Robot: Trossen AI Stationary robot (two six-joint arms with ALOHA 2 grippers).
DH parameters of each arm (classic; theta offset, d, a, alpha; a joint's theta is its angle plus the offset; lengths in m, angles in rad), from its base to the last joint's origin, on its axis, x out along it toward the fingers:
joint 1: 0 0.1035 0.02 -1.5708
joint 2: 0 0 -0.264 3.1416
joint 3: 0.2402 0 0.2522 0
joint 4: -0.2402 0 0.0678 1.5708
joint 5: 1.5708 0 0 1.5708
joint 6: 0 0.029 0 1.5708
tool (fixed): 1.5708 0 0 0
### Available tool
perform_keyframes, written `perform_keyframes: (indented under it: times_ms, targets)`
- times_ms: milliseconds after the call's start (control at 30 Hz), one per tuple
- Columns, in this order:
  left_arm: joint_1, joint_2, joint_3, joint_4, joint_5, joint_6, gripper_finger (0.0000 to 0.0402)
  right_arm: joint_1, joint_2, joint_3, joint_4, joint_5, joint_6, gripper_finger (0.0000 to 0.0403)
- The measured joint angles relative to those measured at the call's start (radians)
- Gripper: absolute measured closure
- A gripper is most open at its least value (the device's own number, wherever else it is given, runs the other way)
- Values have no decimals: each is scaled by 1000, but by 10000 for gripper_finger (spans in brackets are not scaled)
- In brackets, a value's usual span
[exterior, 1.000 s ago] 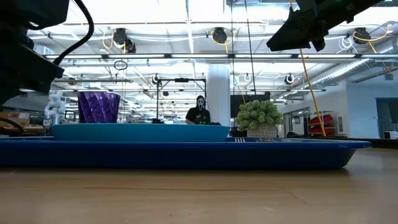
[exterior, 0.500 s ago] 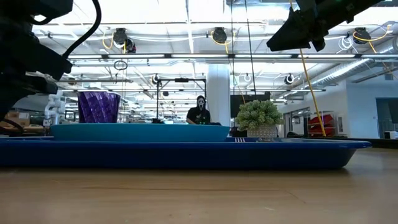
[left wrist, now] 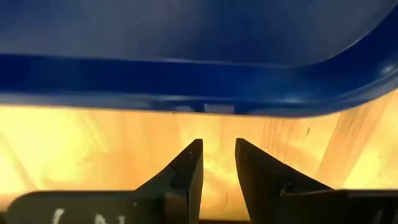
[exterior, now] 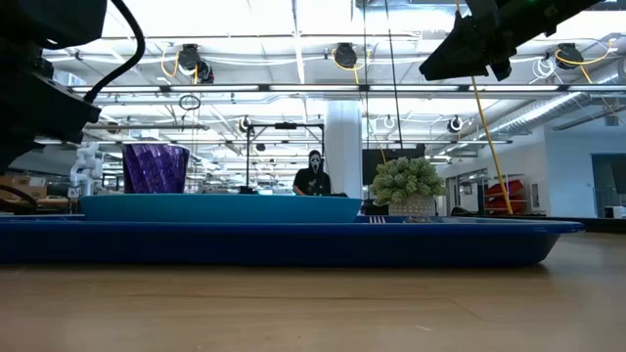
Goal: Pick and place plate/cup/fork/spoon on tray
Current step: Adjust the dark blue tray
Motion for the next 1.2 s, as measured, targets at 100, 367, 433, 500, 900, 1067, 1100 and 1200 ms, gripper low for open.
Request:
perform_keyframes:
  times_ms: [100, 367, 433, 500, 900, 1067, 1100, 1200]
  targets:
    - [0, 0, -27, 47, 15, 26, 305, 0, 0, 0, 0, 0, 0, 298]
    - [0, 1, -52, 84, 13, 38, 305, 0, 0, 0, 0, -1, 0, 298]
    - [0, 1, -52, 115, 11, 38, 305, 0, 0, 0, 0, -1, 0, 298]
    - [0, 1, -53, 152, 11, 43, 305, 0, 0, 0, 1, -1, 3, 298]
    - [11, 1, -52, 196, -5, 46, 305, 0, 0, 0, 1, -1, 3, 298]
    - [29, 0, -52, 195, -25, 68, 305, 0, 0, 0, 1, -1, 3, 298]
    - [32, 0, -52, 194, -31, 70, 305, 0, 0, 0, 1, -1, 3, 298]
    - [46, 0, -52, 193, -54, 83, 305, 0, 0, 0, 1, -1, 3, 298]
